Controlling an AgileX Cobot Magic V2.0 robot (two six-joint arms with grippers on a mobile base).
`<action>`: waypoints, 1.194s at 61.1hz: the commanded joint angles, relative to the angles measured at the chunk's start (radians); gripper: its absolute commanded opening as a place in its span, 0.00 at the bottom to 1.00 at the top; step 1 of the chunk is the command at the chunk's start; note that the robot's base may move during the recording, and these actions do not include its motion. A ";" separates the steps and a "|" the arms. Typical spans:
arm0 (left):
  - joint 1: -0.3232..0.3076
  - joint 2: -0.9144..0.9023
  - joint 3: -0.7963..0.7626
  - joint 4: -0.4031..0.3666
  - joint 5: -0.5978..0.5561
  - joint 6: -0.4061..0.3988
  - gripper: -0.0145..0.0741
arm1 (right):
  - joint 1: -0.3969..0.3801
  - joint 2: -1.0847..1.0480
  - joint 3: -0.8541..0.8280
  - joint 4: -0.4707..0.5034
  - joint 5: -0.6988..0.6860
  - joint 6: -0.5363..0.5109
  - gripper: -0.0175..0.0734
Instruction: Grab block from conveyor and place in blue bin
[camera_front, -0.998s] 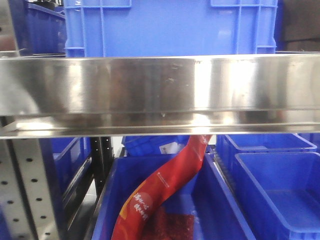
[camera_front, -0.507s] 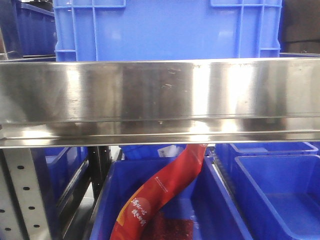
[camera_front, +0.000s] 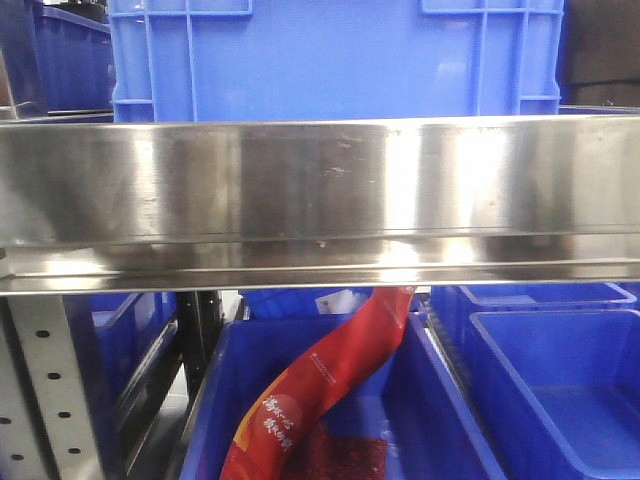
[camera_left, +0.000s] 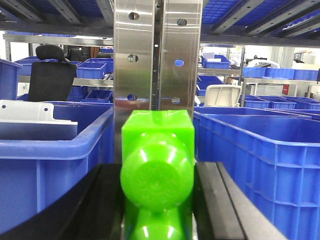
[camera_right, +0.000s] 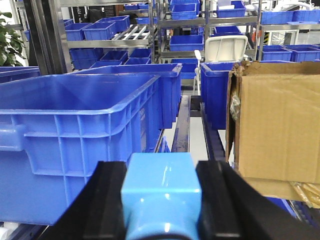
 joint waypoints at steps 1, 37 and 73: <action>0.002 -0.005 0.001 -0.007 -0.028 0.004 0.04 | 0.000 -0.002 0.002 -0.009 -0.048 -0.003 0.01; 0.002 0.254 -0.313 -0.157 0.280 0.232 0.04 | 0.074 0.182 -0.209 0.003 -0.105 -0.086 0.01; -0.275 0.892 -0.797 -0.403 0.336 0.417 0.04 | 0.214 0.726 -0.628 0.007 -0.105 -0.114 0.01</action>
